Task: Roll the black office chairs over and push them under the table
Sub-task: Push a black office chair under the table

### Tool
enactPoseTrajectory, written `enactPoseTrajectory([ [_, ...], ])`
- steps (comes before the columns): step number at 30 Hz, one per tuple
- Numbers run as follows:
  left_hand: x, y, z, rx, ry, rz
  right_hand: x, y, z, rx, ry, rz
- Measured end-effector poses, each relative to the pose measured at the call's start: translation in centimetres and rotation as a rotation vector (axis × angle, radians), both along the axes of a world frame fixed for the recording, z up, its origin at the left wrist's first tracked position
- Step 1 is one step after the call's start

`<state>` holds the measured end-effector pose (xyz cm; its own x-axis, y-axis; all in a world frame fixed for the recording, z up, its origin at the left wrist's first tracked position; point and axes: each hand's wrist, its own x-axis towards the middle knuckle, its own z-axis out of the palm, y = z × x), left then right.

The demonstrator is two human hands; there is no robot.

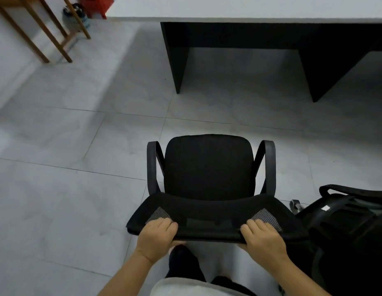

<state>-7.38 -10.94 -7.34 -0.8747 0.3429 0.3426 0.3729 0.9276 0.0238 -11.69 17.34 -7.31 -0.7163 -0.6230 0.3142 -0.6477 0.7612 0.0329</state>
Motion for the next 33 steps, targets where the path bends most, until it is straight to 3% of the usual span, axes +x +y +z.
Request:
enactPoseTrajectory([
  [6,-9.1,-3.4,-0.2,0.032,0.09,-0.005,-8.4,-3.7,-0.1,-0.034,-0.001,-0.063],
  [20,-33.1,-14.2,0.2,0.022,0.039,-0.084,-29.3,-14.8,0.7,-0.015,-0.107,-0.247],
  [26,-42.6,-16.9,-0.5,0.041,-0.032,-0.128,-37.8,-17.5,1.4,-0.053,-0.123,-0.259],
  [33,-53.3,-18.2,1.7,-0.149,-0.194,-0.171,-46.9,-19.2,1.2,-0.078,-0.188,-0.302],
])
